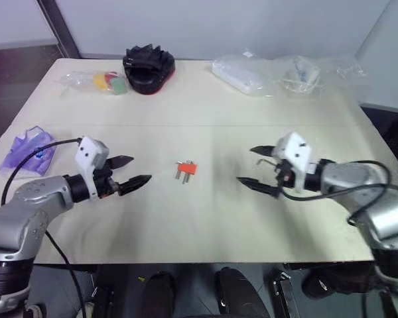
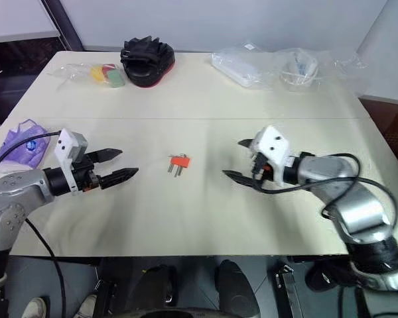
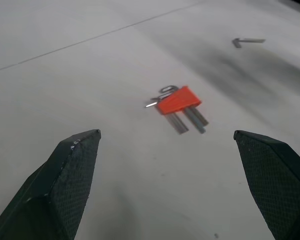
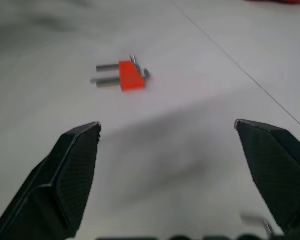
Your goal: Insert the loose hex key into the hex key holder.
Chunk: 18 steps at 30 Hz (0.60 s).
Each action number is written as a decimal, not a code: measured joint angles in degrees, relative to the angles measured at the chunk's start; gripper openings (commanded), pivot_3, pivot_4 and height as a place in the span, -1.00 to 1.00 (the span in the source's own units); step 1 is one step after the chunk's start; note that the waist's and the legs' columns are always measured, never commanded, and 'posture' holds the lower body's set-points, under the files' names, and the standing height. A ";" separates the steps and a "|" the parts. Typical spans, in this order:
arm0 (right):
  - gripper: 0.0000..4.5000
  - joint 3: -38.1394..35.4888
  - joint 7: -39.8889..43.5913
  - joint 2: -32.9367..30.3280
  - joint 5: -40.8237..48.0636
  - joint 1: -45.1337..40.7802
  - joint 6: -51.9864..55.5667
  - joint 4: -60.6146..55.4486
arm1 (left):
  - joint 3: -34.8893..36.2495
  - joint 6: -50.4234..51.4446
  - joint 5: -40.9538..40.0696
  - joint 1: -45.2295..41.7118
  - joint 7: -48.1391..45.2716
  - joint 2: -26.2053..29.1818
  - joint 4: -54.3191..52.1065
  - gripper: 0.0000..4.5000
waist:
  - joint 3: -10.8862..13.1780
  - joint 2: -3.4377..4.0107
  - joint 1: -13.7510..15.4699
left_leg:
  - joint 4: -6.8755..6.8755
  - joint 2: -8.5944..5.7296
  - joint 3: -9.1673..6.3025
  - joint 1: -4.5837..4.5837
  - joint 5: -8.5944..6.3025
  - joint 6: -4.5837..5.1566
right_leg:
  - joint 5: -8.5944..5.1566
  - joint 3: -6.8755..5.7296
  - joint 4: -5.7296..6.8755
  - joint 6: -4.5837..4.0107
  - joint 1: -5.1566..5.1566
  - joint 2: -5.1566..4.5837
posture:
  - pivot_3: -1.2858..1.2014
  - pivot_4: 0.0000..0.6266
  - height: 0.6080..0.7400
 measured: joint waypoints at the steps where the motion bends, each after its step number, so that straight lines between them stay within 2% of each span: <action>1: 1.00 2.28 0.17 2.04 -1.32 -1.82 -1.35 3.25 | -0.12 -0.27 0.32 -0.02 -0.23 0.01 0.08 0.97 | 0.00 0.01 0.01 | 0.00 0.00 0.01 -0.01 0.00 0.00 | 0.00 0.00 0.04 0.00 -0.03 -0.02 | 0.03 -0.52 1.00; 7: 1.00 10.59 2.60 10.26 -9.71 -9.74 -10.90 22.42 | -0.10 -0.61 0.90 -0.46 -0.20 -0.12 0.11 0.97 | 0.01 0.00 0.12 | -0.01 0.01 0.01 -0.08 0.00 0.00 | 0.01 -0.02 0.04 0.02 -0.11 -0.12 | 0.03 -0.52 1.00; 18: 1.00 12.90 6.34 17.34 -15.54 -14.55 -19.97 38.20 | 0.56 -0.42 0.66 1.26 1.49 -1.00 -2.66 0.97 | 0.01 0.00 -0.04 | -0.01 0.04 0.01 -0.06 0.00 -0.01 | 0.02 -0.02 0.16 0.02 -0.17 -0.11 | 0.03 -0.52 1.00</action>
